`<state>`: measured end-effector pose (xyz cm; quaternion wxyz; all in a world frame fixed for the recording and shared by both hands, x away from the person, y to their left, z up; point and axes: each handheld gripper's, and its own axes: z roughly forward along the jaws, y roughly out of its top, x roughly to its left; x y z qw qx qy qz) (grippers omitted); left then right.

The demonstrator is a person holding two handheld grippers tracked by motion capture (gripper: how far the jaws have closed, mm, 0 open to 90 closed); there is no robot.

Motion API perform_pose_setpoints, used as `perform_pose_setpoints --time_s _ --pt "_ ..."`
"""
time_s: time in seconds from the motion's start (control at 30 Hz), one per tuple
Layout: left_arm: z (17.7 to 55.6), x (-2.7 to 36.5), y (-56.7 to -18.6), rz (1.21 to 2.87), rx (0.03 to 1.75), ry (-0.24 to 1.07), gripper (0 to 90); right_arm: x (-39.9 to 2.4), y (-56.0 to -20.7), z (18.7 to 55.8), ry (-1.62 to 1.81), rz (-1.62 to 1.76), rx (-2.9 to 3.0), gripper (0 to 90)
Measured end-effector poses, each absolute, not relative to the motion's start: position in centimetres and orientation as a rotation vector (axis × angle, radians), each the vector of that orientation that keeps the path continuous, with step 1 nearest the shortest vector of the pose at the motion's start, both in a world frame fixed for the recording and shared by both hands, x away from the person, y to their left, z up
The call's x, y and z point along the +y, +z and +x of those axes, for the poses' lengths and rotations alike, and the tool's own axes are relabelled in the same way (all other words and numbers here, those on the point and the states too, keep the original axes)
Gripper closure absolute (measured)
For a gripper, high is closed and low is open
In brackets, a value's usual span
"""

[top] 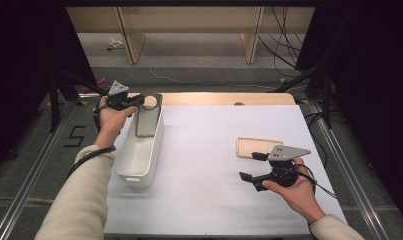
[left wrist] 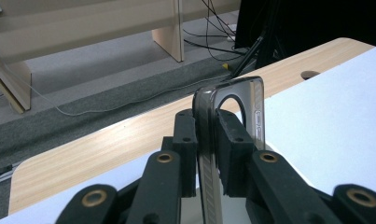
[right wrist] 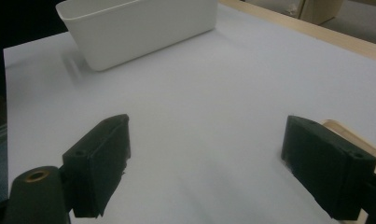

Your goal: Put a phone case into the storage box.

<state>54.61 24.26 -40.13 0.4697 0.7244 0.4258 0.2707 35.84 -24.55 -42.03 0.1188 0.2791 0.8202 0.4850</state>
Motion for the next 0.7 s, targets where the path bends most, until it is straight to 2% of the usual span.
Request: perform_pose_setpoints --time_s 0.7 --pt "55.31 23.83 -39.98 1.876 1.101 0.71 70.7 -24.55 -42.01 35.82 1.416 0.814 2.401 16.5"
